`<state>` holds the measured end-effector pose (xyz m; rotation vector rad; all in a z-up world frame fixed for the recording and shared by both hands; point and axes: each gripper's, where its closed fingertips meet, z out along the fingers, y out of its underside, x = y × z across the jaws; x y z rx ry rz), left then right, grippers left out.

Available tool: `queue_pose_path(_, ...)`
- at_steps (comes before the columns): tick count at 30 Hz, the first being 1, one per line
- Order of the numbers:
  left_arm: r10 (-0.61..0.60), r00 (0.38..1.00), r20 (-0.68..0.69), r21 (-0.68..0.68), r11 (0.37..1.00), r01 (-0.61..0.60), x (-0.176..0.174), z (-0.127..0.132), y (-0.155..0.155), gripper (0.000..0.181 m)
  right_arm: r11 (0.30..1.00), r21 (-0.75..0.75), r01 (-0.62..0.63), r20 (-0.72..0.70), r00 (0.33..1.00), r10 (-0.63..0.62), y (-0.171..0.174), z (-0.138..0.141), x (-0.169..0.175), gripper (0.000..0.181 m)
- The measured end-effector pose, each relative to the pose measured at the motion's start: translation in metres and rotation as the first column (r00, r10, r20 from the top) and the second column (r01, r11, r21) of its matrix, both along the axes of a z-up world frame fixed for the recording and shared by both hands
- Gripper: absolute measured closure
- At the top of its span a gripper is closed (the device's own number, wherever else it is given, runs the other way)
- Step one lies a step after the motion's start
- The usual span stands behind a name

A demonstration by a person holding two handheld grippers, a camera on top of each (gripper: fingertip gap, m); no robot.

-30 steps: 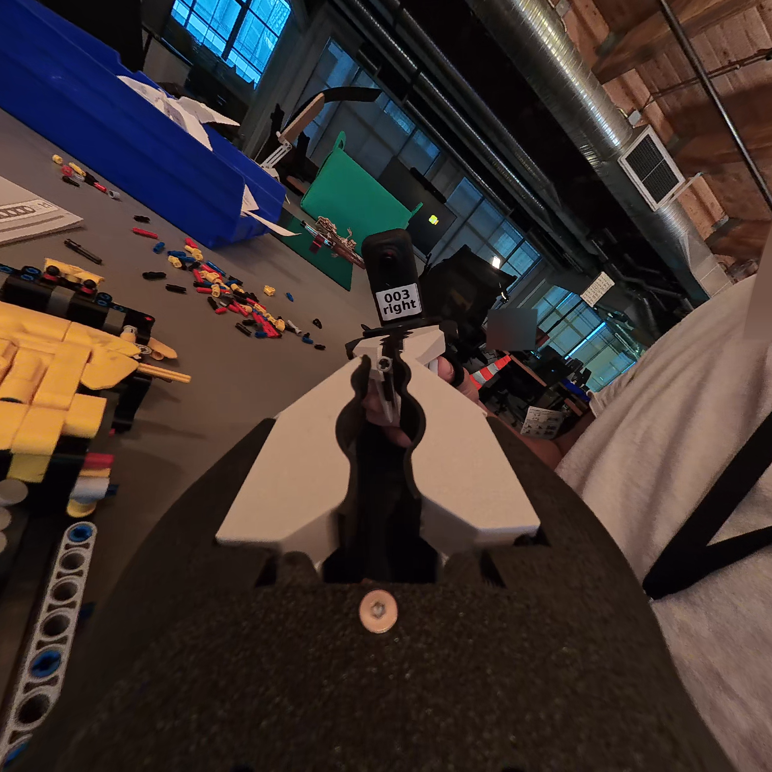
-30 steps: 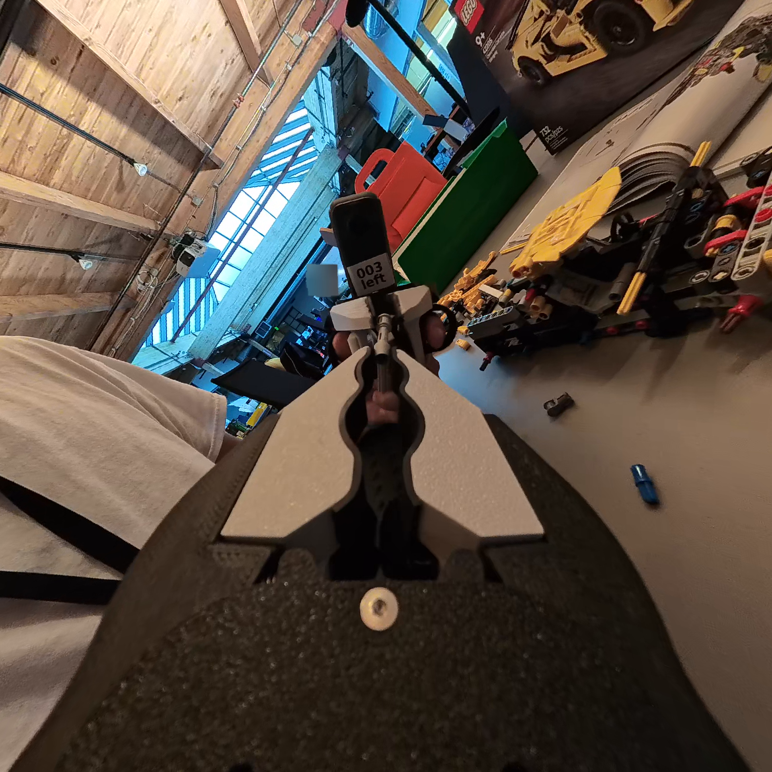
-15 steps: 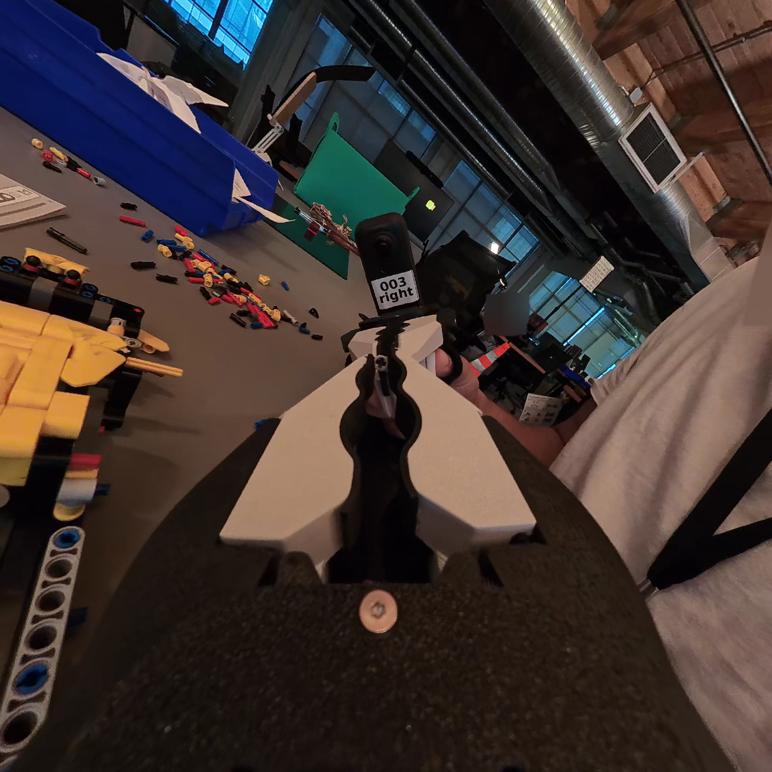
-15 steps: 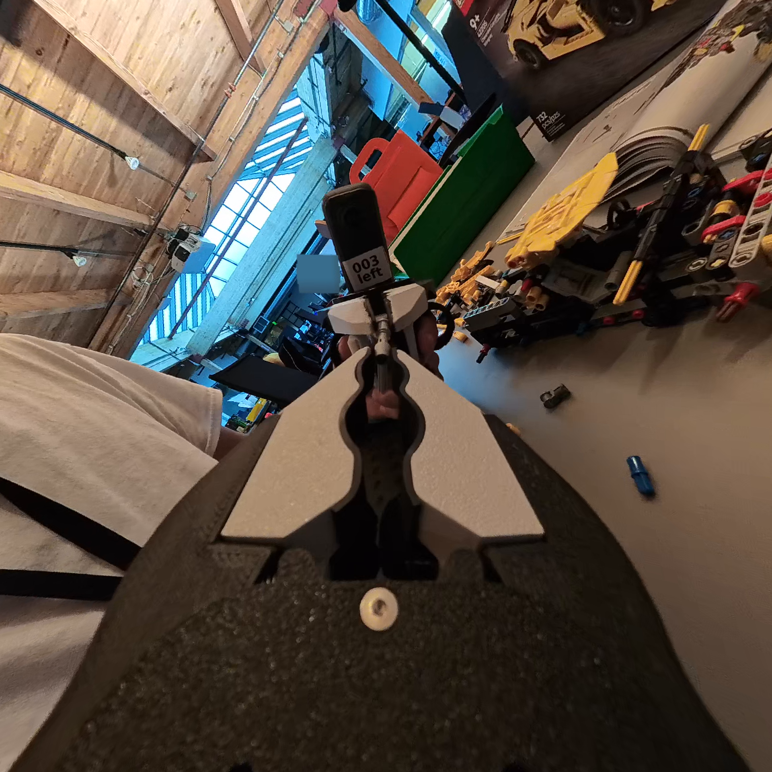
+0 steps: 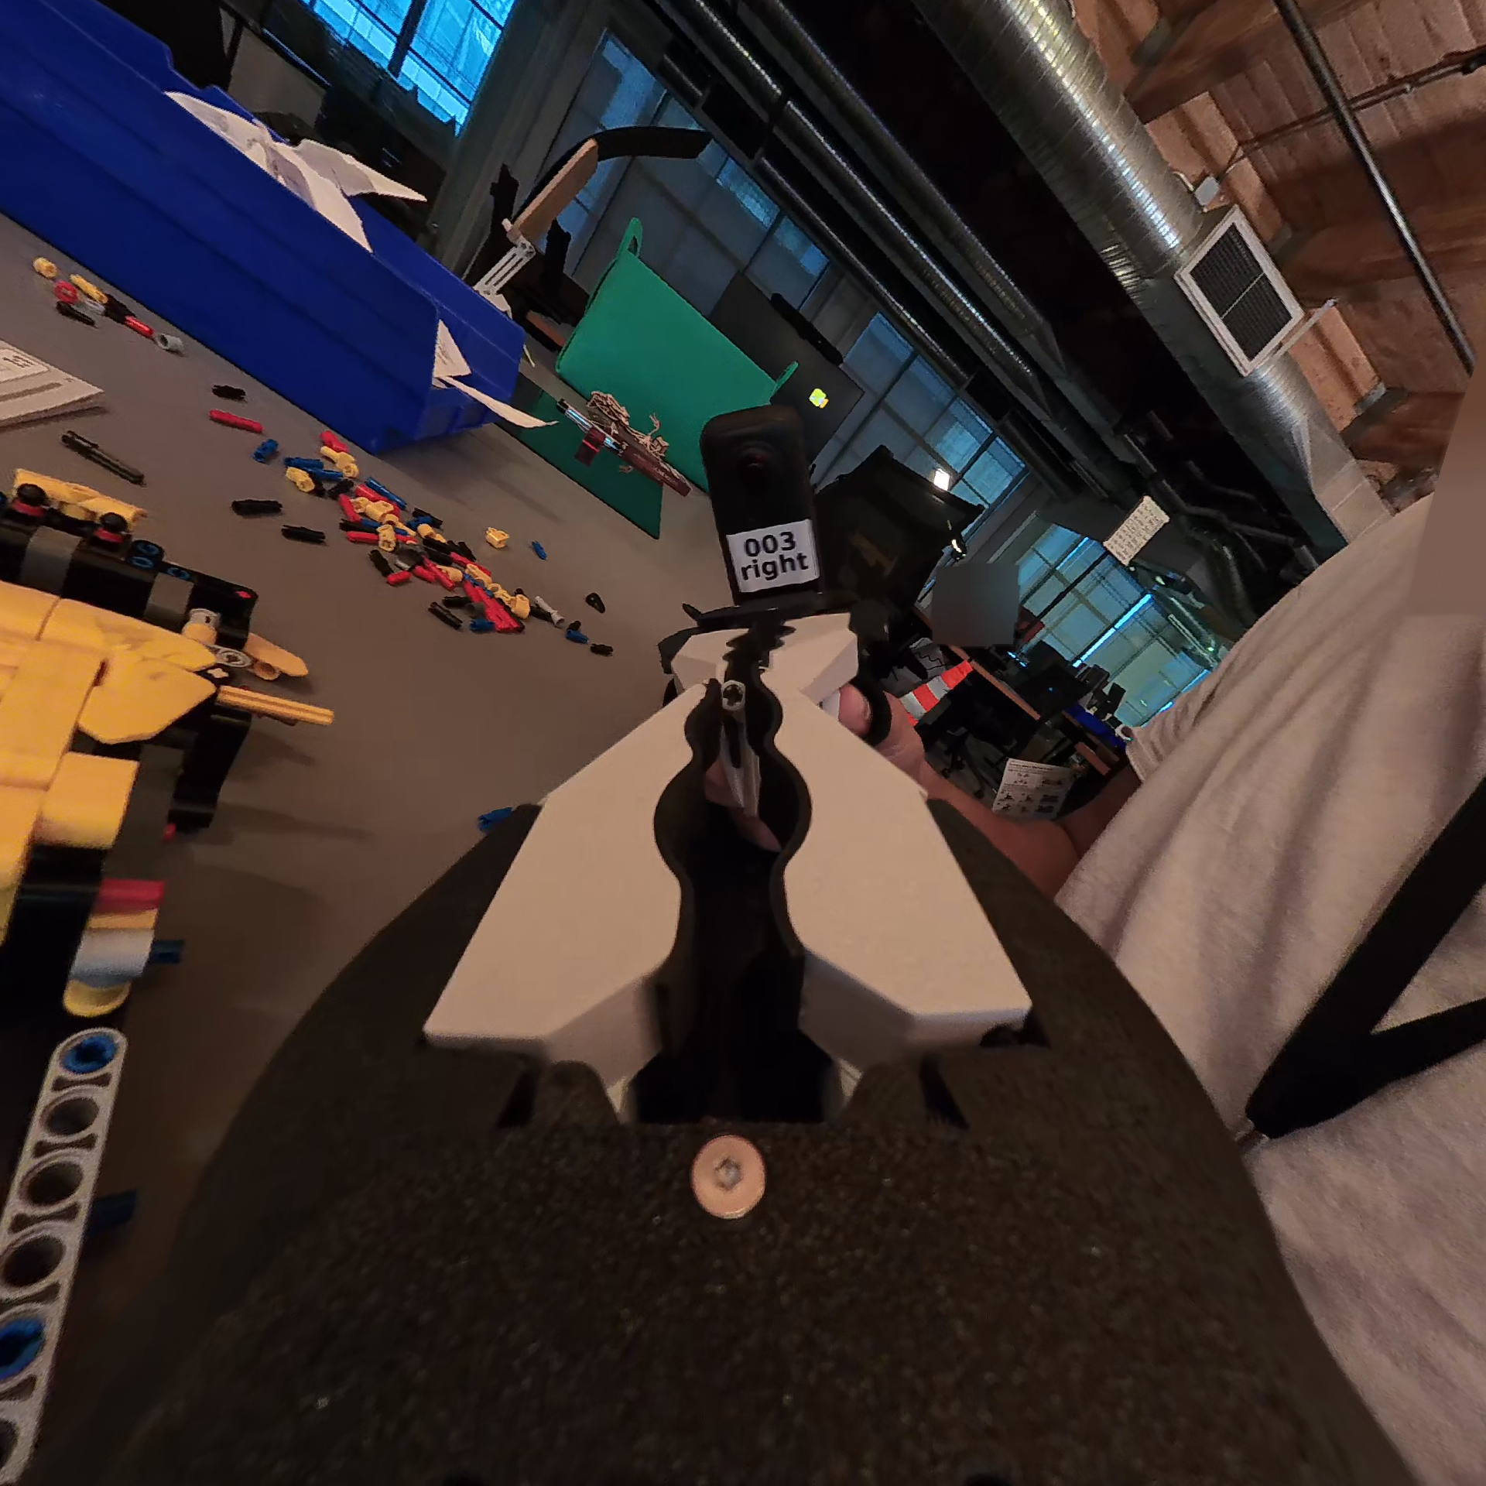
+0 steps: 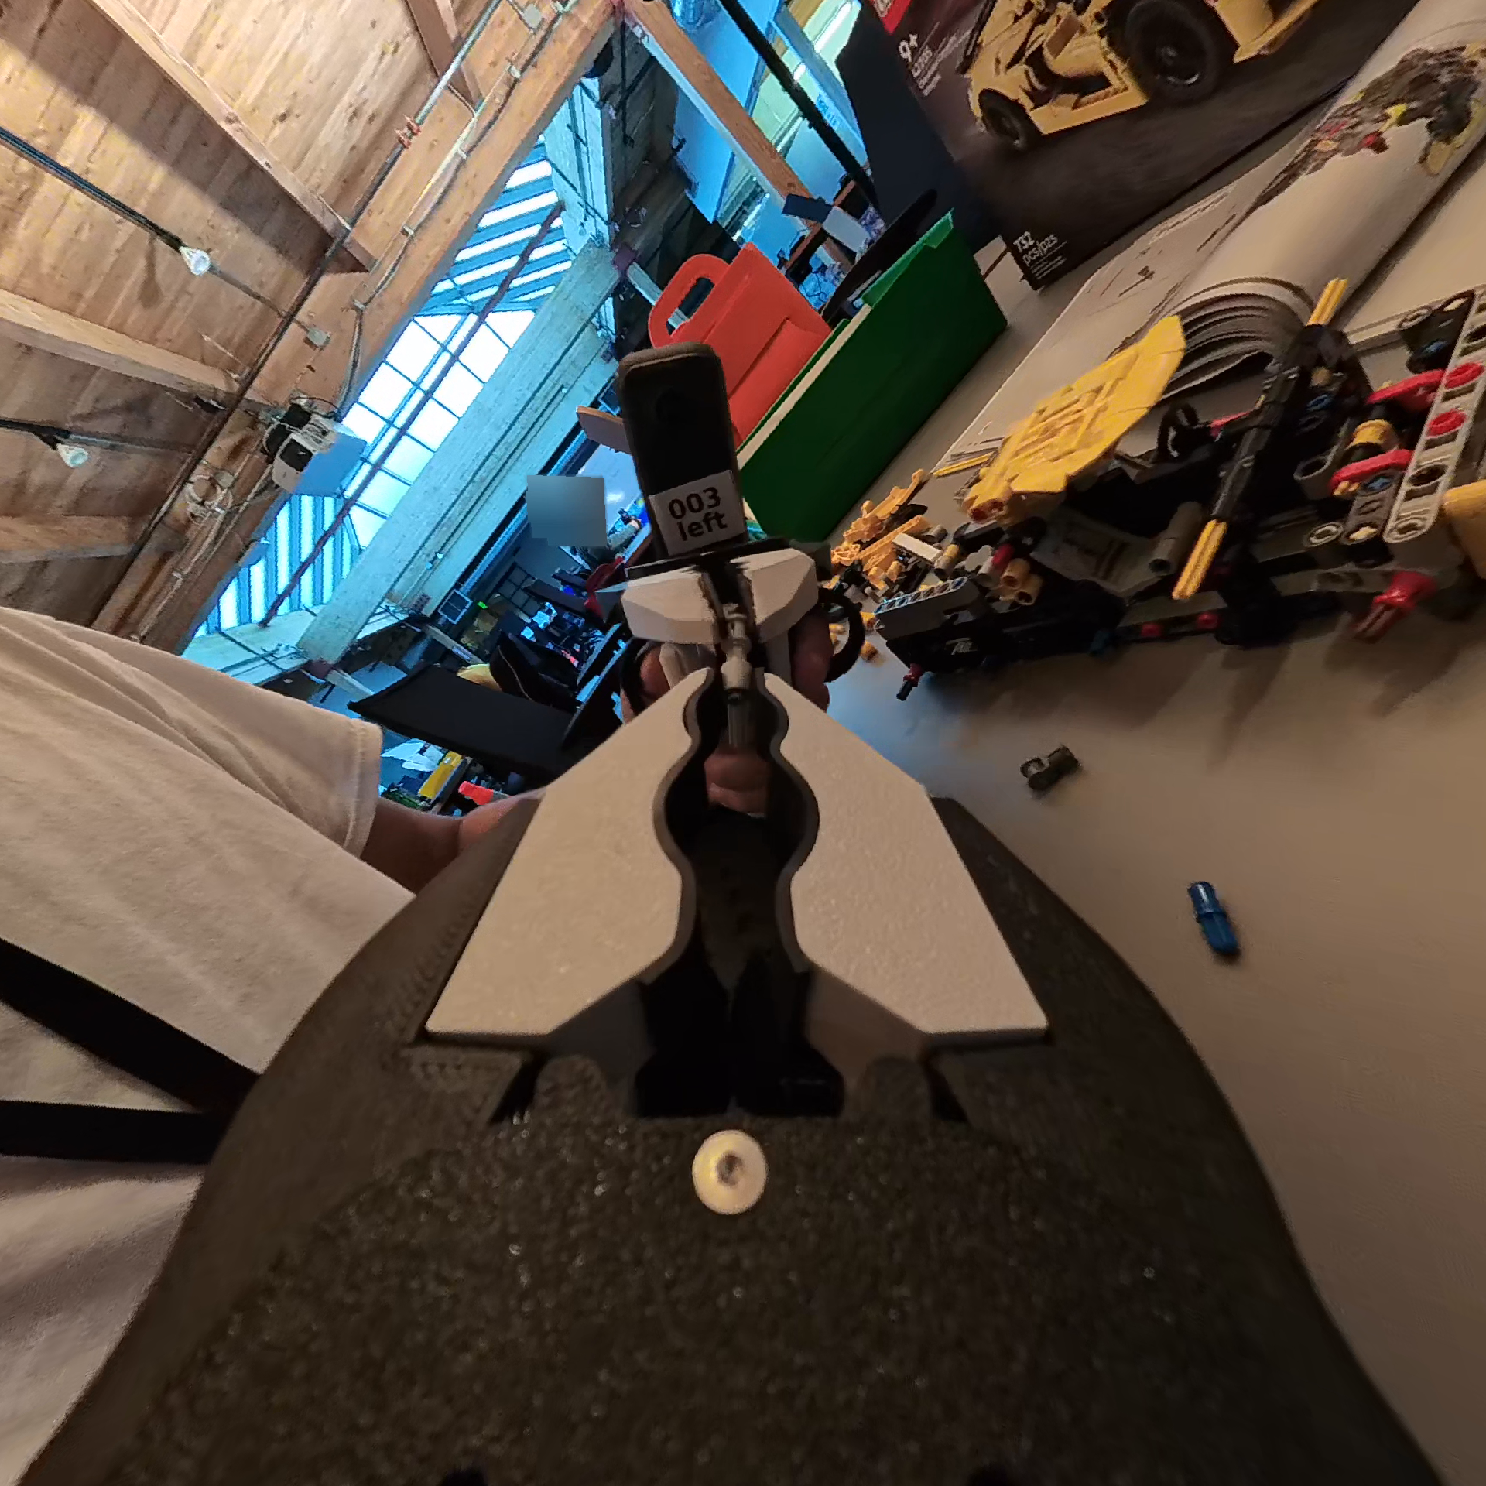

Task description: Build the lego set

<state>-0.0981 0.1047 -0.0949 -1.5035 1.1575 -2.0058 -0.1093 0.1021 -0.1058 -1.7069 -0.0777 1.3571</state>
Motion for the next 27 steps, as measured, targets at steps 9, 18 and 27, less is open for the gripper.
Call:
queue_pose_path(9, 0.003, 1.000, -0.030, 0.082, 0.997, -0.001, 0.010, -0.003, -0.008, 0.176, 0.999, 0.023, 0.030, 0.168, 0.985, -0.034, 0.004, -0.011, -0.013, 0.176)
queue_pose_path(18, 0.163, 0.986, -0.035, 0.539, 0.834, -0.119, -0.015, -0.005, 0.009, 0.150, 0.993, -0.098, -0.064, -0.063, 0.996, 0.058, 0.002, -0.007, -0.002, 0.176)
queue_pose_path(27, 0.186, 0.975, -0.124, 0.970, 0.231, 0.079, -0.019, -0.052, 0.007, 0.177, 0.967, -0.196, -0.164, 0.207, 0.957, 0.204, 0.007, -0.036, -0.017, 0.176)
